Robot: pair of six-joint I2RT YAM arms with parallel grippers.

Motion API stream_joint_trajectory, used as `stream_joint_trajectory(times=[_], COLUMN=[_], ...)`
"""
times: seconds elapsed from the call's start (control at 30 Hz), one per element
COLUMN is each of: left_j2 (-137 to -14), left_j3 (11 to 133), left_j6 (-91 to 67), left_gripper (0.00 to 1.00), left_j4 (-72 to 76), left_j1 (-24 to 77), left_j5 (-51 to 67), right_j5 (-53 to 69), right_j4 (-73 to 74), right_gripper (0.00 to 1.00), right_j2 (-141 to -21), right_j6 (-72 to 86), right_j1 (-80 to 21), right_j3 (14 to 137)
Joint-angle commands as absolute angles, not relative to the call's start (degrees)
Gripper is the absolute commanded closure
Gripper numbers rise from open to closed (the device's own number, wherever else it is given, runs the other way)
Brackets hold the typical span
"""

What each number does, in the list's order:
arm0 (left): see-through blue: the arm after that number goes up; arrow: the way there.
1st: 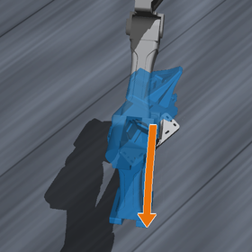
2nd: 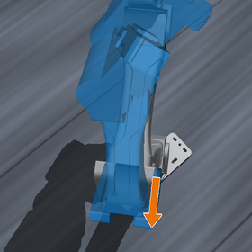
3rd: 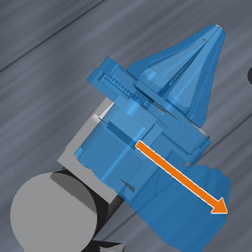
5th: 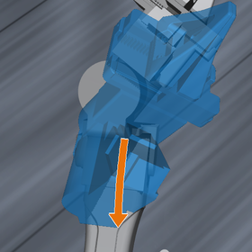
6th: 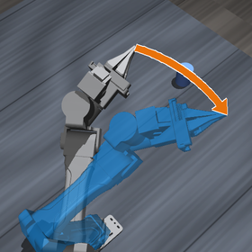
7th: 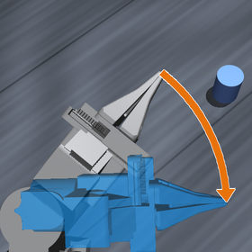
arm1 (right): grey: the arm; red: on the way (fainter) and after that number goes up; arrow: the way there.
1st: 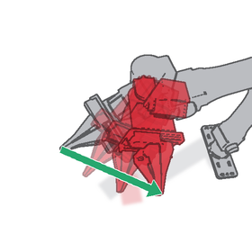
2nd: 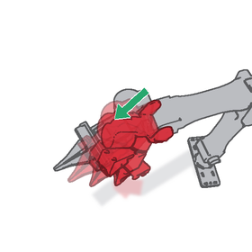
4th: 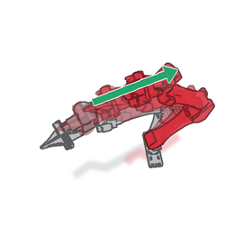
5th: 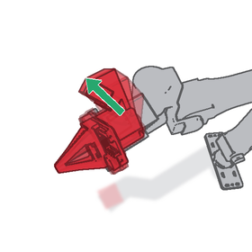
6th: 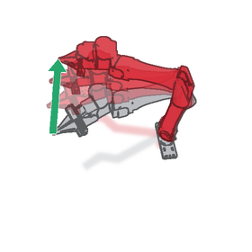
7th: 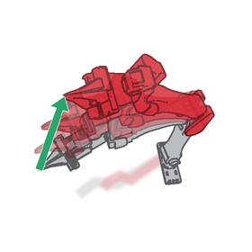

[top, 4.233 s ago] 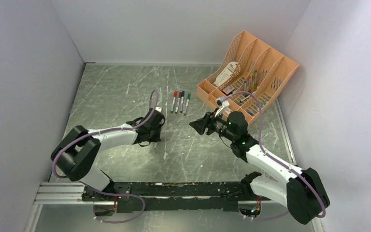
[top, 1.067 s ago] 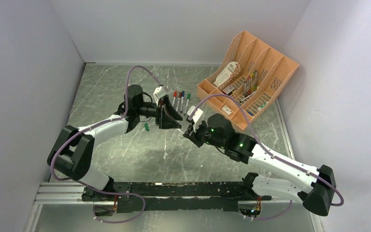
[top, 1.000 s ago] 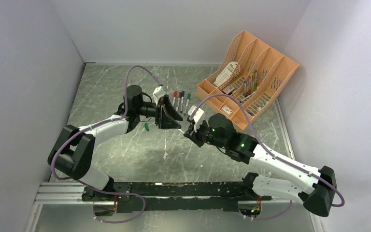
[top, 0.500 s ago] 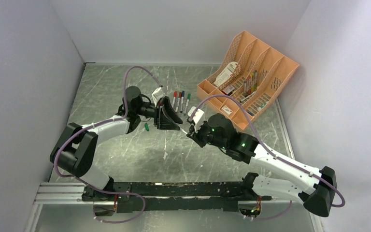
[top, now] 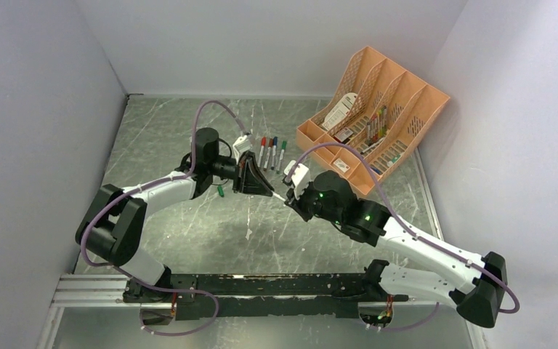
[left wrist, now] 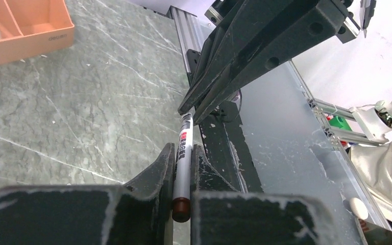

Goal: Insert the pens into the pen caps

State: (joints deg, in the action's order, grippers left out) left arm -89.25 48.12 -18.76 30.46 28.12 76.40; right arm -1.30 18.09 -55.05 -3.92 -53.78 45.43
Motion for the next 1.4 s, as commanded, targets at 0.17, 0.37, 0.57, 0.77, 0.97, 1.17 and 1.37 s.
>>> stream_joint_trajectory(times=[0.17,0.37,0.57,0.77,0.97,1.17,1.37], left_j2=[-87.39,-79.8,-78.01,-81.79,-83.25,-83.21,-83.7], left_j3=[42.09,35.21,31.65,27.31,26.89,28.17,28.79], left_j6=[-30.37,-15.91,-2.34,0.99,2.49,4.39,5.2], left_gripper=[0.93,0.93,0.93,0.93,0.93,0.93,0.93], left_j4=[55.33,60.18,70.37,90.32,94.57,92.74,91.61], left_j1=[28.3,33.25,39.63,42.57,45.77,47.61,48.82], left_j5=[65.46,41.35,24.66,19.91,16.41,16.59,16.83], right_j5=[-20.12,-31.44,-29.01,-25.94,-21.12,-17.05,-13.07], right_j4=[4.12,-10.66,-27.28,-40.1,-42.43,-44.55,-47.51], right_gripper=[0.51,0.19,0.22,0.26,0.26,0.28,0.33], right_j2=[-48.32,-41.05,-40.83,-40.8,-43.69,-48.02,-52.34], right_j6=[6.38,23.43,39.45,53.12,64.14,66.07,65.41], right_j1=[-53.44,-52.94,-51.77,-47.22,-40.55,-38.98,-38.85], right_j3=[41.35,32.89,26.45,22.61,22.44,23.48,25.46])
